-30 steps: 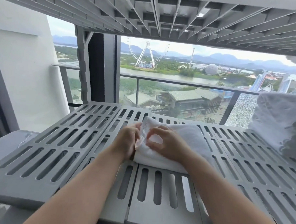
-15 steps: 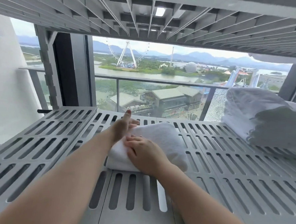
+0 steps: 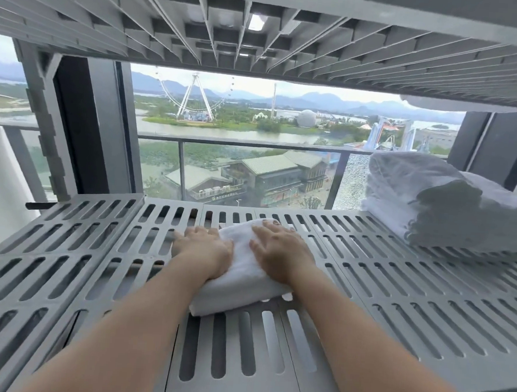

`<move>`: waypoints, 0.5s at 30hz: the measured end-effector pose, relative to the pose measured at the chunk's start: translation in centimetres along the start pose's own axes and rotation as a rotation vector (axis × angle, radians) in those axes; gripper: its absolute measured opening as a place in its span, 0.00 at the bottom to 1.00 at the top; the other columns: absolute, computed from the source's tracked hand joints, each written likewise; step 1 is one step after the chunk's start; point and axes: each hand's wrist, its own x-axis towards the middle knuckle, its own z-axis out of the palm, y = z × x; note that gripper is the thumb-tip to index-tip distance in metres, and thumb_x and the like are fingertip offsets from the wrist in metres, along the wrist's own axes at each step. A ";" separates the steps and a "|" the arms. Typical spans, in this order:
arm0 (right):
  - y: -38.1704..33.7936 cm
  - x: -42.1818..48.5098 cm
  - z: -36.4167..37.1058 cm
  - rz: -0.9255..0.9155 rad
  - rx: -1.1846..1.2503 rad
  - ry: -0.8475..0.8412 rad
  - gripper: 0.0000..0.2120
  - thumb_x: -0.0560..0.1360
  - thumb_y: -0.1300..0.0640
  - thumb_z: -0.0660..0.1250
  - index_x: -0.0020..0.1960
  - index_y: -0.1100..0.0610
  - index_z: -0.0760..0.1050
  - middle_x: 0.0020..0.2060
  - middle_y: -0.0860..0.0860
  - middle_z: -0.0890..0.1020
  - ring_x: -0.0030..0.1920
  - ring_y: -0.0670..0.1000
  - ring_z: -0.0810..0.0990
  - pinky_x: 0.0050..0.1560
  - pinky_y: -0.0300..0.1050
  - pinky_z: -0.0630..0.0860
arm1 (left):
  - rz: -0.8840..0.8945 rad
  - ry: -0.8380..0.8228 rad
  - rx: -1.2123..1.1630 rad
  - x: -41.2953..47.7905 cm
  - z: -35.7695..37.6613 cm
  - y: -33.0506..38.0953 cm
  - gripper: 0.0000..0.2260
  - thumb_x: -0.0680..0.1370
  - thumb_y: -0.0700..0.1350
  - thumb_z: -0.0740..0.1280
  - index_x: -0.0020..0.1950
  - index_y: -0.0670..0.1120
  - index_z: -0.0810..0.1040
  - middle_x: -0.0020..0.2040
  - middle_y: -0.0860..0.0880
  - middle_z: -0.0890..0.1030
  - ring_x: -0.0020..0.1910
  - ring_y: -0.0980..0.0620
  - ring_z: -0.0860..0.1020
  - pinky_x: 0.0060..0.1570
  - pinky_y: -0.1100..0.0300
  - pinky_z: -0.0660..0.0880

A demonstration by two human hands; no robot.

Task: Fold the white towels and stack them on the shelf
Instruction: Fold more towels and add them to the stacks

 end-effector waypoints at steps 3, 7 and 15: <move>1.4 -0.8 -0.4 0.037 -0.017 0.251 0.16 0.79 0.46 0.61 0.60 0.51 0.80 0.57 0.51 0.83 0.58 0.55 0.80 0.61 0.50 0.75 | -0.037 -0.033 0.117 -0.7 -0.5 0.8 0.37 0.80 0.66 0.43 0.79 0.42 0.61 0.77 0.38 0.64 0.77 0.39 0.59 0.76 0.37 0.45; 3.4 -3.0 -1.3 0.231 -0.150 0.466 0.16 0.74 0.41 0.68 0.54 0.50 0.83 0.48 0.52 0.83 0.50 0.55 0.81 0.51 0.49 0.78 | 0.000 -0.061 0.082 -0.5 -1.7 0.8 0.39 0.76 0.74 0.43 0.68 0.49 0.75 0.61 0.46 0.79 0.57 0.44 0.76 0.45 0.52 0.67; 4.4 -7.2 -3.9 0.472 -0.022 0.153 0.26 0.76 0.32 0.57 0.61 0.50 0.74 0.55 0.53 0.82 0.56 0.57 0.80 0.49 0.51 0.75 | 0.031 -0.014 0.038 -2.6 -0.7 4.8 0.28 0.84 0.57 0.41 0.73 0.48 0.72 0.68 0.43 0.75 0.64 0.40 0.76 0.57 0.44 0.76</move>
